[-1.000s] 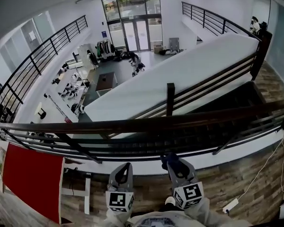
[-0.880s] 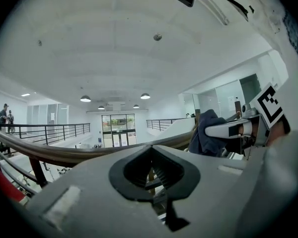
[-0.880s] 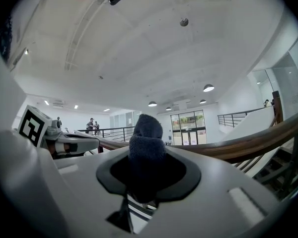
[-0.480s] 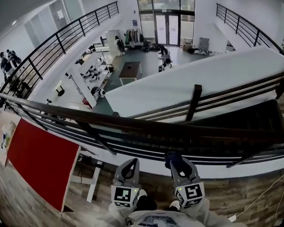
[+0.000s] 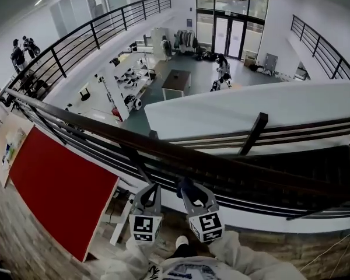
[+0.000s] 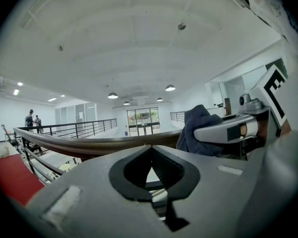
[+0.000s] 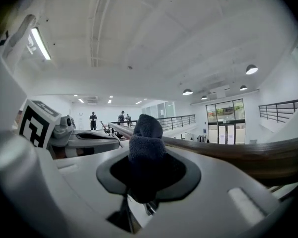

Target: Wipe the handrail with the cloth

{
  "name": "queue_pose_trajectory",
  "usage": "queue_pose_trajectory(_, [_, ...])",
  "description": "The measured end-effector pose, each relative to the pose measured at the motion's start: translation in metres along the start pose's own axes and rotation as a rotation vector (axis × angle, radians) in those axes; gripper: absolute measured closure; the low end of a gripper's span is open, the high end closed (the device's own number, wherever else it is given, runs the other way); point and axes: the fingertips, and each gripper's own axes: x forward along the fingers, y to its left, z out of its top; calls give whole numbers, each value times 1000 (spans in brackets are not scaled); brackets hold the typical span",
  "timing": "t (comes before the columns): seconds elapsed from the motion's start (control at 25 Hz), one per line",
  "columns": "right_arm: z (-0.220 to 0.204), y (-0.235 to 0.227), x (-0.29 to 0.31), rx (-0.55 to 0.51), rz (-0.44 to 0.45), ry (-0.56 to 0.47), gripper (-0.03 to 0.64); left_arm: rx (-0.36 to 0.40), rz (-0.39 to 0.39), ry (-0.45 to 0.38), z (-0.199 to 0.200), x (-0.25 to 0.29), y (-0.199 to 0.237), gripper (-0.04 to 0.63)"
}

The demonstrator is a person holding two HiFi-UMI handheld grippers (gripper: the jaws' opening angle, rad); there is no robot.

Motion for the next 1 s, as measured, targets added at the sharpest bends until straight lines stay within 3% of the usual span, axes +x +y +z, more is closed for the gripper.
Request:
queue_pose_trajectory(0.32, [16, 51, 124, 12, 79, 28, 515, 22, 98, 17, -7, 33, 99, 595])
queue_pose_trajectory(0.56, [26, 68, 187, 74, 103, 60, 515, 50, 144, 32, 3, 59, 142, 595])
queue_pose_trajectory(0.68, [28, 85, 226, 97, 108, 95, 515, 49, 167, 37, 5, 67, 180, 595])
queue_pose_trajectory(1.0, [26, 88, 276, 151, 68, 189, 515, 17, 212, 88, -6, 89, 229, 595])
